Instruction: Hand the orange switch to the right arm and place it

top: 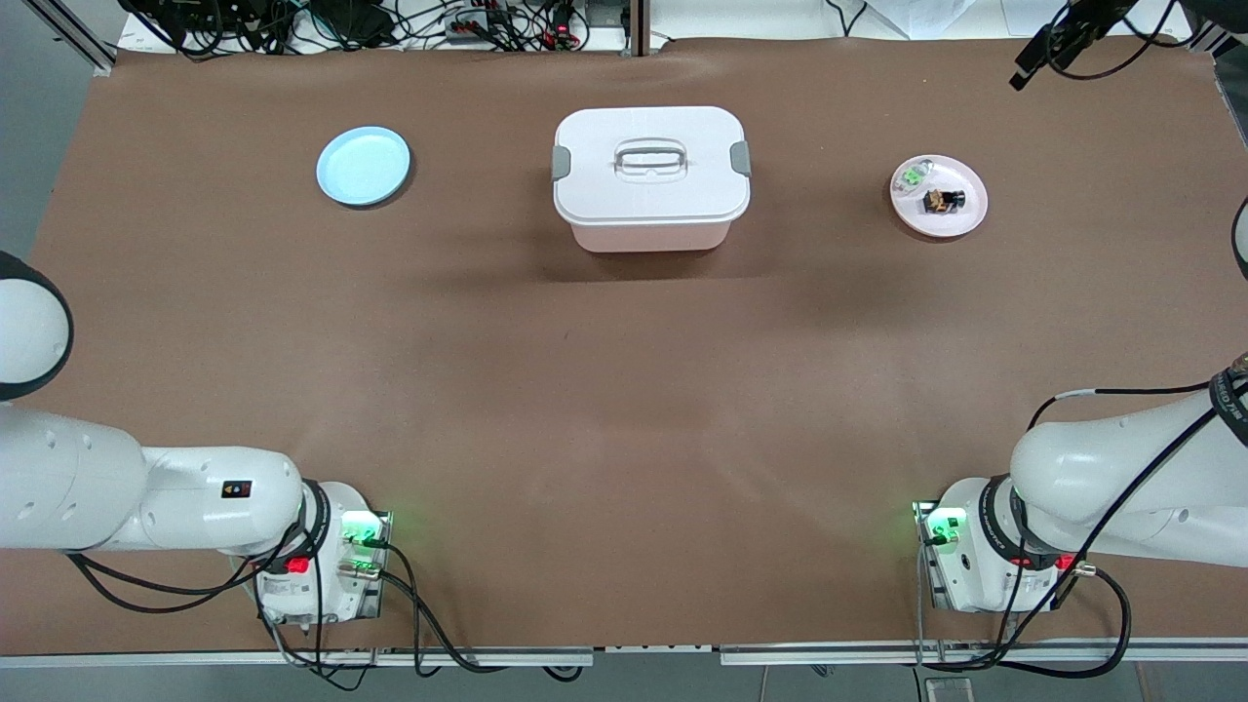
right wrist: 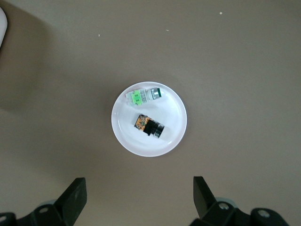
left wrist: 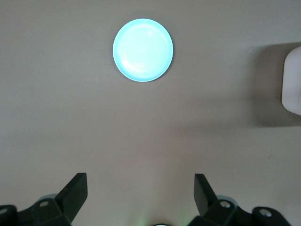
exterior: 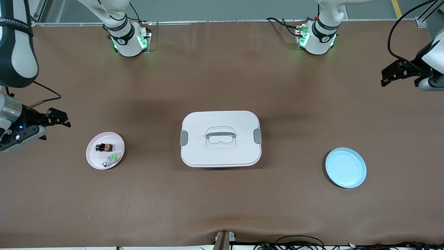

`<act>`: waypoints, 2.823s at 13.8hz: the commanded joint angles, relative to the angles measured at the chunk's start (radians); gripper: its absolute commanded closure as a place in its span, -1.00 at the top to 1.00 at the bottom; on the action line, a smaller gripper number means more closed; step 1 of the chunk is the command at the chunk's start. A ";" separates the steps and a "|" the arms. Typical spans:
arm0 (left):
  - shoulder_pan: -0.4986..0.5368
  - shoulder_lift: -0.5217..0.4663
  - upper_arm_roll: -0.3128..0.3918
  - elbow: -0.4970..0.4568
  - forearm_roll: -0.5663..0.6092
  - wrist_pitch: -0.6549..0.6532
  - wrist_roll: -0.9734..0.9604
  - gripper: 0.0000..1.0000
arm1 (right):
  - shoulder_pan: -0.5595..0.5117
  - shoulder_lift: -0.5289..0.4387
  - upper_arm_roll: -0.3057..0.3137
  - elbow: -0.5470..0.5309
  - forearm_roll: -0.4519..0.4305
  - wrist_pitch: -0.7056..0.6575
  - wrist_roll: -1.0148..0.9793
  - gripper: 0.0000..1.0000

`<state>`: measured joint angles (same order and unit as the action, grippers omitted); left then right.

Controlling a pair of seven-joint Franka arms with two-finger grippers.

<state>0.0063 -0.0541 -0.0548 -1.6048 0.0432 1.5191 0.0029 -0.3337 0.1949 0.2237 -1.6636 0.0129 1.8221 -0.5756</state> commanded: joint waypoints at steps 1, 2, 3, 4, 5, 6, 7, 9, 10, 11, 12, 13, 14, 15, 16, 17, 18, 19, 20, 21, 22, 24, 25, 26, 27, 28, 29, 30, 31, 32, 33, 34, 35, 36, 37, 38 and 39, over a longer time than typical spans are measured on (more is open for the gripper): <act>0.001 -0.007 0.001 -0.003 -0.013 -0.005 0.003 1.00 | -0.039 0.005 0.002 0.076 -0.019 -0.081 0.135 1.00; 0.001 -0.009 0.001 -0.003 -0.013 -0.008 0.003 1.00 | -0.038 0.005 0.003 0.082 -0.021 -0.093 0.211 1.00; 0.001 -0.009 0.001 -0.003 -0.013 -0.008 0.003 1.00 | -0.036 0.005 0.003 0.087 -0.022 -0.087 0.297 1.00; 0.001 -0.010 0.001 -0.001 -0.013 -0.008 0.003 1.00 | -0.036 0.003 0.003 0.111 -0.022 -0.086 0.362 1.00; 0.001 -0.010 0.001 -0.001 -0.014 -0.008 0.003 1.00 | -0.030 0.005 0.003 0.129 -0.028 -0.092 0.391 1.00; 0.001 -0.010 0.001 -0.001 -0.013 -0.008 0.002 1.00 | -0.027 0.001 0.011 0.139 -0.054 -0.095 0.395 1.00; 0.001 -0.010 0.001 -0.001 -0.013 -0.008 0.003 1.00 | -0.027 0.000 0.016 0.151 -0.074 -0.096 0.392 1.00; 0.001 -0.010 0.001 -0.001 -0.013 -0.008 0.003 1.00 | -0.010 0.004 0.016 0.221 -0.065 -0.188 0.390 1.00; 0.001 -0.010 0.001 -0.001 -0.013 -0.008 0.003 1.00 | -0.007 0.006 0.017 0.249 -0.064 -0.246 0.395 1.00; 0.001 -0.010 0.001 -0.001 -0.013 -0.010 0.003 1.00 | -0.001 0.002 0.019 0.257 -0.060 -0.280 0.396 1.00; 0.003 -0.010 0.001 -0.001 -0.013 -0.010 0.003 1.00 | 0.001 -0.002 0.020 0.260 -0.048 -0.299 0.402 1.00; 0.003 -0.012 0.001 -0.001 -0.014 -0.013 0.003 1.00 | -0.007 -0.008 0.019 0.269 -0.021 -0.320 0.401 1.00; 0.003 -0.013 0.001 -0.001 -0.014 -0.019 0.003 1.00 | -0.010 -0.012 0.008 0.291 0.007 -0.345 0.392 1.00; 0.003 -0.015 0.001 -0.001 -0.014 -0.022 0.003 1.00 | -0.011 -0.014 0.006 0.310 0.010 -0.365 0.390 1.00; 0.003 -0.016 0.001 -0.001 -0.014 -0.025 0.003 1.00 | -0.011 -0.017 0.006 0.326 0.010 -0.375 0.388 1.00; 0.003 -0.015 0.001 -0.003 -0.013 -0.025 0.003 1.00 | -0.010 -0.029 0.009 0.332 0.010 -0.377 0.388 1.00; 0.003 -0.015 0.001 -0.003 -0.013 -0.025 0.003 1.00 | -0.007 -0.047 0.015 0.332 0.009 -0.377 0.385 1.00; 0.003 -0.013 0.001 -0.003 -0.013 -0.025 0.003 1.00 | -0.004 -0.064 0.017 0.332 0.006 -0.377 0.385 1.00; 0.003 -0.013 0.001 -0.003 -0.013 -0.025 0.003 1.00 | -0.002 -0.069 0.019 0.332 0.006 -0.380 0.385 1.00; 0.003 -0.013 0.001 -0.003 -0.013 -0.025 0.003 1.00 | 0.001 -0.075 0.020 0.332 0.007 -0.391 0.385 1.00; 0.003 -0.013 0.001 -0.003 -0.013 -0.025 0.003 1.00 | 0.002 -0.089 0.019 0.331 0.007 -0.392 0.385 1.00; 0.003 -0.013 0.001 -0.003 -0.013 -0.025 0.003 1.00 | 0.030 -0.095 0.016 0.324 -0.005 -0.391 0.385 1.00; 0.004 -0.013 0.001 -0.003 -0.013 -0.025 0.003 1.00 | 0.035 -0.097 0.016 0.324 -0.008 -0.392 0.385 1.00; 0.004 -0.013 0.001 -0.003 -0.013 -0.025 0.003 1.00 | 0.035 -0.097 0.016 0.324 -0.008 -0.392 0.385 1.00; 0.004 -0.013 0.003 -0.003 -0.013 -0.025 0.003 1.00 | 0.035 -0.097 0.016 0.326 -0.008 -0.392 0.385 1.00; 0.004 -0.013 0.003 -0.003 -0.013 -0.025 0.003 1.00 | 0.035 -0.097 0.016 0.326 -0.007 -0.392 0.385 1.00; 0.004 -0.013 0.003 -0.003 -0.013 -0.025 0.003 1.00 | 0.036 -0.095 0.016 0.329 -0.005 -0.392 0.388 1.00; 0.004 -0.012 0.003 -0.003 -0.013 -0.025 0.003 1.00 | 0.042 -0.095 0.016 0.329 -0.007 -0.392 0.390 1.00; 0.004 -0.012 0.003 -0.003 -0.013 -0.025 0.003 1.00 | 0.056 -0.097 0.014 0.329 -0.013 -0.394 0.393 1.00; 0.004 -0.013 0.003 -0.003 -0.013 -0.025 0.003 1.00 | 0.061 -0.098 0.011 0.331 -0.022 -0.400 0.398 1.00; 0.004 -0.012 0.003 -0.003 -0.013 -0.025 0.003 1.00 | 0.055 -0.100 0.009 0.331 -0.022 -0.417 0.396 1.00; 0.003 -0.012 0.003 -0.003 -0.013 -0.025 0.003 1.00 | 0.052 -0.101 0.003 0.331 -0.019 -0.432 0.399 1.00; 0.003 -0.012 0.003 -0.001 -0.013 -0.025 0.003 1.00 | 0.051 -0.106 0.000 0.329 -0.013 -0.440 0.399 1.00; 0.004 -0.012 0.003 -0.001 -0.013 -0.025 0.003 1.00 | 0.055 -0.114 -0.004 0.329 -0.010 -0.445 0.402 1.00; 0.003 -0.012 0.003 -0.001 -0.013 -0.025 0.003 1.00 | 0.059 -0.126 -0.018 0.323 -0.010 -0.448 0.404 1.00; 0.004 -0.012 0.003 -0.001 -0.013 -0.025 0.003 1.00 | 0.070 -0.129 -0.041 0.320 -0.007 -0.448 0.404 1.00; 0.004 -0.012 0.003 -0.001 -0.013 -0.025 0.003 1.00 | 0.093 -0.130 -0.067 0.318 -0.007 -0.448 0.404 1.00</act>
<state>0.0072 -0.0546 -0.0544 -1.6048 0.0432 1.5064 0.0028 -0.2790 0.0923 0.2056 -1.3301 0.0033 1.3835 -0.1877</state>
